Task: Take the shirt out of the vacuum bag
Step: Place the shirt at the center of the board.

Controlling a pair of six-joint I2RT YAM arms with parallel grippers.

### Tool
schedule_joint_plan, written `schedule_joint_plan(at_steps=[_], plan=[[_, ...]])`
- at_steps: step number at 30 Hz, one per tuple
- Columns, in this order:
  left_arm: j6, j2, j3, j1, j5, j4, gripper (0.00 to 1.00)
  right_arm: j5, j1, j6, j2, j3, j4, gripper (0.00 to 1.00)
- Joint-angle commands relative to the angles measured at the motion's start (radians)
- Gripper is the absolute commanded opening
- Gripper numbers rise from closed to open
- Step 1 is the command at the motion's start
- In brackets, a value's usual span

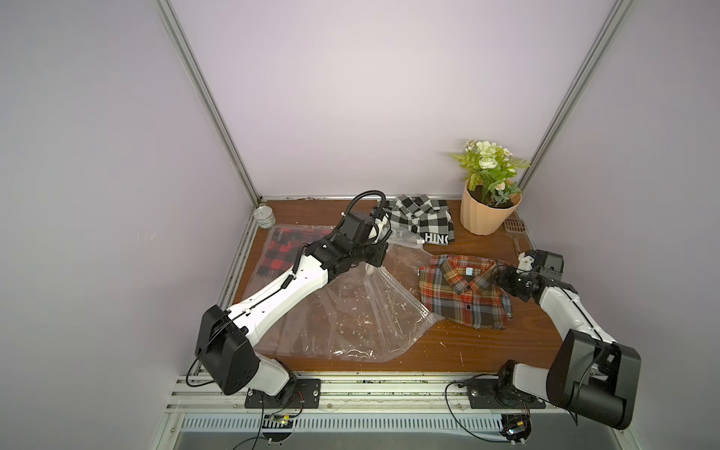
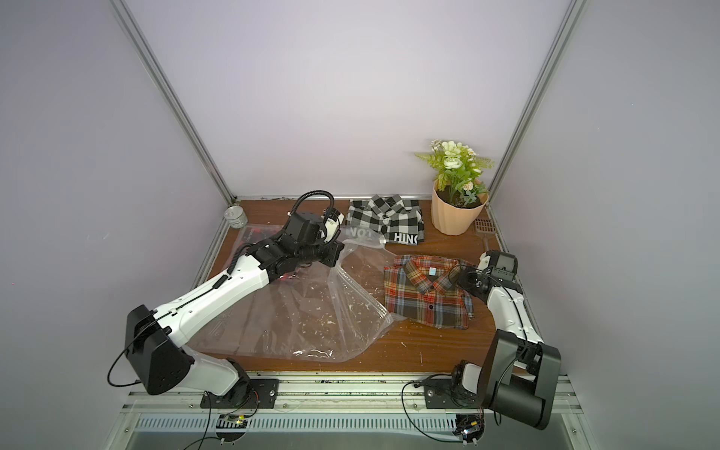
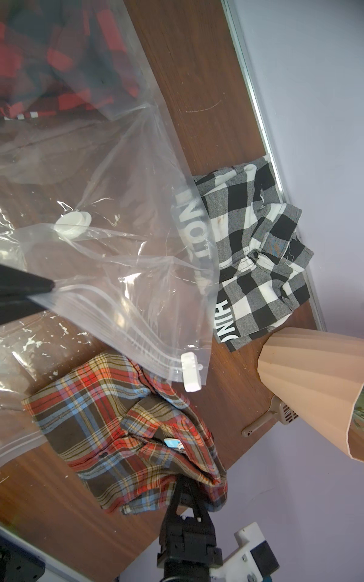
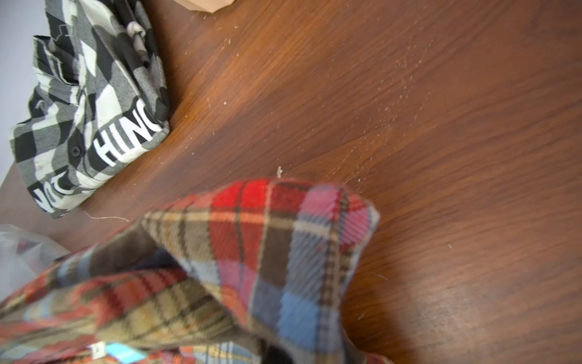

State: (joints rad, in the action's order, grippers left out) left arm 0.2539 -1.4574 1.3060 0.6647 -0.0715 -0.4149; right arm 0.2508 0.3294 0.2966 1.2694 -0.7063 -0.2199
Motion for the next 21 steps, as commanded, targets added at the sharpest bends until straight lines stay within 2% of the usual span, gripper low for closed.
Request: schedule_joint_plan(at_steps=[1, 21], plan=[[-0.014, 0.041, 0.039, -0.017, 0.038, -0.016, 0.01, -0.054, 0.017, -0.022, 0.007, -0.013, 0.040, 0.00], [-0.040, 0.161, 0.070, -0.017, 0.125, -0.093, 0.01, -0.132, 0.022, -0.062, 0.054, -0.048, 0.013, 0.00]])
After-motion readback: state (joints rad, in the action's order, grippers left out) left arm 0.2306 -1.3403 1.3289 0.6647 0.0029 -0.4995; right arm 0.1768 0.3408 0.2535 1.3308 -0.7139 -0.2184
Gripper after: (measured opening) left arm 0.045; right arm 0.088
